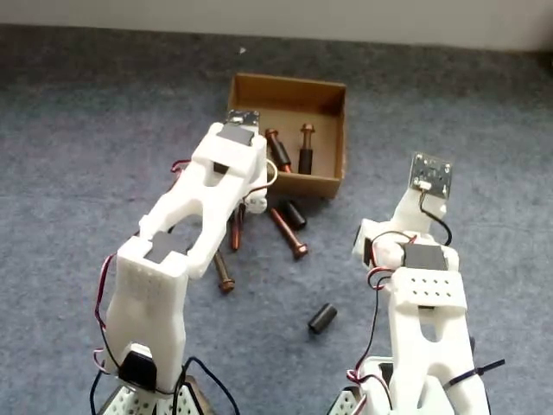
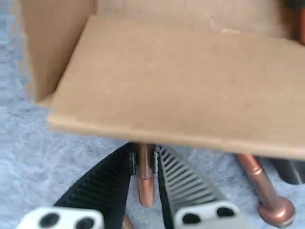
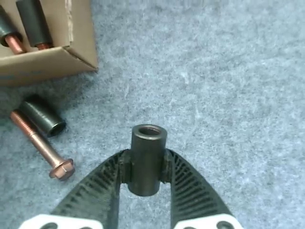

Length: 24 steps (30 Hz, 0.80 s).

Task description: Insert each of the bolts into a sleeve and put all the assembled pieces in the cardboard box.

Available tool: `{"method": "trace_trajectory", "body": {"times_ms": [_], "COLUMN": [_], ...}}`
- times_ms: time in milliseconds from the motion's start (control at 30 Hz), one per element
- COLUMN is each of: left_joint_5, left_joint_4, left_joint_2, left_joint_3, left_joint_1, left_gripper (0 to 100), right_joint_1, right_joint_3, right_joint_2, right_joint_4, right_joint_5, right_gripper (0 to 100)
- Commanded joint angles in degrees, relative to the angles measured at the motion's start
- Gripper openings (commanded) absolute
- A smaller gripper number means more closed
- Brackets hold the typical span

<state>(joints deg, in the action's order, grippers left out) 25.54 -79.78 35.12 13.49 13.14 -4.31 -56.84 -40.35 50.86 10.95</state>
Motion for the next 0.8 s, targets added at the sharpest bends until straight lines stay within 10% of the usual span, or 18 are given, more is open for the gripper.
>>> {"method": "trace_trajectory", "body": {"times_ms": [0, 767], "left_joint_5": [-0.53, -4.84], "left_joint_4": [2.11, 31.38], "left_joint_2": [-10.59, -69.76], "left_joint_3": [-5.49, -55.34], "left_joint_1": [-1.01, -1.89], "left_gripper": [0, 0], "right_joint_1": [0.40, -4.88], "right_joint_3": [0.13, -4.00], "right_joint_2": [-1.89, -18.95], "right_joint_4": [-0.84, -0.84], "right_joint_5": [0.26, -1.32], "right_gripper": [0.5, 0.5]}}
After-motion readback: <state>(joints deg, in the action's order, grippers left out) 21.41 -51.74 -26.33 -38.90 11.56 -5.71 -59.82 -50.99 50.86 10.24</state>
